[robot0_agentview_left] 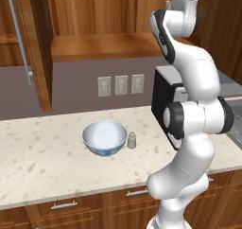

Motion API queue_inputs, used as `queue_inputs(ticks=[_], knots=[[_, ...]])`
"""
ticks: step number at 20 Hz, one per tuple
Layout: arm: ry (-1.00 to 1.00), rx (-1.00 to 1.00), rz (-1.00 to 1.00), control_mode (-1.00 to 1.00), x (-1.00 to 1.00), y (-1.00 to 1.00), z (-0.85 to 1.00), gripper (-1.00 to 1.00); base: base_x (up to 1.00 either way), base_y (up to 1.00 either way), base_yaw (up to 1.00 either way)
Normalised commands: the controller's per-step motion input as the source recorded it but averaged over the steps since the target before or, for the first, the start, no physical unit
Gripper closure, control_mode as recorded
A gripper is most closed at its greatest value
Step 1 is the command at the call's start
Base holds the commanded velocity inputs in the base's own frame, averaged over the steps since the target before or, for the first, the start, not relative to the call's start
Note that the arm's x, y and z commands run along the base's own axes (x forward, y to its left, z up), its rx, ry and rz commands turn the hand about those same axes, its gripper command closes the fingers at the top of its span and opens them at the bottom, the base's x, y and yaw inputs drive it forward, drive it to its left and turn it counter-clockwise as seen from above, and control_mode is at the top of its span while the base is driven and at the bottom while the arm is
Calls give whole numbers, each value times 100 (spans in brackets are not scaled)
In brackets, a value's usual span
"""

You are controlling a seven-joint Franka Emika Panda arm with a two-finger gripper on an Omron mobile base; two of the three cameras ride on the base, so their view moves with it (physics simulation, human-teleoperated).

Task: Retrieve the bottle and the shaker from the cabinet and place them next to the mixing bowl on the counter. Then add garlic from the fridge to the mixing bowl.

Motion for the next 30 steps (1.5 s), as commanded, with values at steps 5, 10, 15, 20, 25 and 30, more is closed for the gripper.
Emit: queue_inputs(ticks=[5,10,15,20,25,30], knots=[[0,0,0,-100,10,0,1,-100,0,0,0],[0,0,0,-100,23,0,0,-100,0,0,0],[0,0,0,-100,17,0,0,-100,0,0,0],[0,0,0,-100,1,0,0,-100,0,0,0],[0,0,0,-100,0,0,0,100,0,0,0],[0,0,0,-100,0,0,0,100,0,0,0]])
